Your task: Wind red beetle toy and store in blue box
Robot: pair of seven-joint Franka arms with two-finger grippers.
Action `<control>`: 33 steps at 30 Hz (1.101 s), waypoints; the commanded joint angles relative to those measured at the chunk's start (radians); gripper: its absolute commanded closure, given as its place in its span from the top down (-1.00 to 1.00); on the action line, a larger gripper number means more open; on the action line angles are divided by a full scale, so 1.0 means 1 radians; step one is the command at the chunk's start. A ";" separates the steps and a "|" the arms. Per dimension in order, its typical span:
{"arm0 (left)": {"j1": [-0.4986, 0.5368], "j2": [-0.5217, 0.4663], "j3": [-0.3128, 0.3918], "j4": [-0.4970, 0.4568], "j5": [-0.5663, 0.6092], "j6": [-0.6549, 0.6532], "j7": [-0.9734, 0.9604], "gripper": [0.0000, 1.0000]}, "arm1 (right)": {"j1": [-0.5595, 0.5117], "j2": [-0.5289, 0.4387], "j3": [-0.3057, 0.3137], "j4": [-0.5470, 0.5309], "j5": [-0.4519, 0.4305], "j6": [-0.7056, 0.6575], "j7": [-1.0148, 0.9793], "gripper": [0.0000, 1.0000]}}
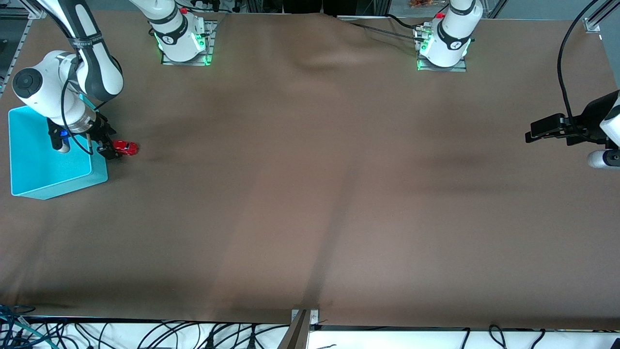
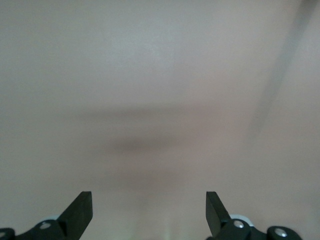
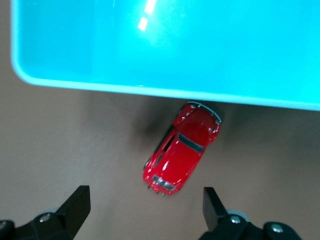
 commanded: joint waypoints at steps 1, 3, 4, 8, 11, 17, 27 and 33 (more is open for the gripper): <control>-0.002 -0.008 0.000 0.010 0.007 -0.017 0.027 1.00 | 0.005 0.005 -0.017 -0.017 0.002 0.039 0.010 1.00; -0.002 -0.006 0.000 0.010 0.007 -0.017 0.029 1.00 | 0.005 0.011 -0.021 -0.015 0.002 0.042 0.010 1.00; -0.002 -0.006 0.000 0.010 0.007 -0.015 0.029 1.00 | 0.005 0.013 -0.023 -0.015 0.002 0.045 0.010 1.00; -0.002 -0.006 0.000 0.010 0.007 -0.017 0.029 1.00 | 0.003 0.035 -0.029 -0.015 0.002 0.077 0.010 1.00; -0.002 -0.006 0.000 0.010 0.007 -0.015 0.029 1.00 | 0.003 0.052 -0.029 -0.015 0.002 0.097 0.010 1.00; -0.002 -0.006 0.000 0.010 0.007 -0.017 0.029 1.00 | 0.005 0.069 -0.029 -0.015 0.002 0.111 0.010 1.00; -0.002 -0.006 0.000 0.010 0.007 -0.015 0.029 1.00 | 0.003 0.100 -0.028 -0.014 0.002 0.149 0.010 1.00; -0.002 -0.006 0.000 0.010 0.007 -0.017 0.029 1.00 | 0.003 0.120 -0.028 -0.014 0.002 0.166 0.008 1.00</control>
